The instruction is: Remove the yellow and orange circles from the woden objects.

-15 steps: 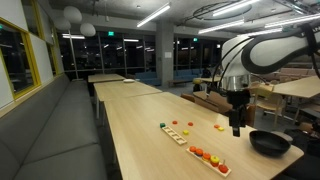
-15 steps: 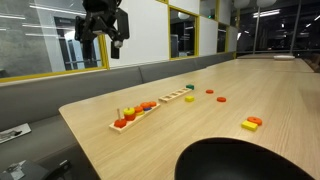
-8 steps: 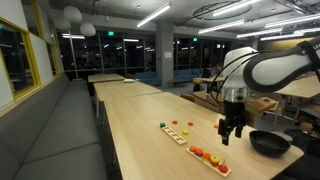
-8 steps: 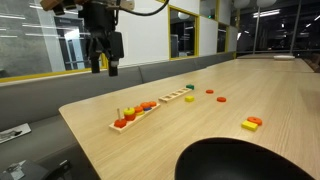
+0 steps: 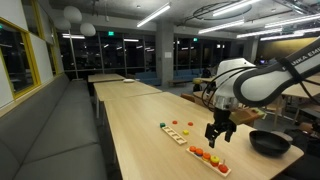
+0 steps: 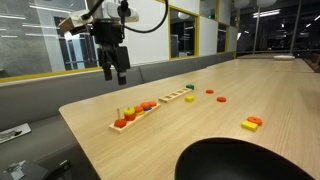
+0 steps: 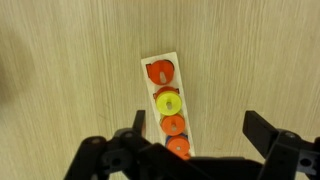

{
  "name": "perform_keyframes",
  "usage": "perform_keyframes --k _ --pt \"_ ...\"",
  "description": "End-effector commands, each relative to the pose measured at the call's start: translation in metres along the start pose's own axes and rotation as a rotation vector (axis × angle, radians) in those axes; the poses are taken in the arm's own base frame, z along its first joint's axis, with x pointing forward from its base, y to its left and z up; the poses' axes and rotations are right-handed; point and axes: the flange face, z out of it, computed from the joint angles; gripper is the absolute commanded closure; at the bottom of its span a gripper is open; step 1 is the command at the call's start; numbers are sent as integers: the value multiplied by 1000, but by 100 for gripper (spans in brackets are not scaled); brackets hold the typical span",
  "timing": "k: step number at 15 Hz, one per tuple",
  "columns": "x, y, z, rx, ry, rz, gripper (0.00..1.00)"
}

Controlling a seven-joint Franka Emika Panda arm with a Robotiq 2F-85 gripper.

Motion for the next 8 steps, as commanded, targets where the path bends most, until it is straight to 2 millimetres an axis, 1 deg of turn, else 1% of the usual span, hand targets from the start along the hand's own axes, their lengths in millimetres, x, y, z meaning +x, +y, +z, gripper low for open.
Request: perform_keyframes --k 1,8 --pt "13 1 20 -4 22 49 0" --pt "30 21 56 -20 -2 83 0"
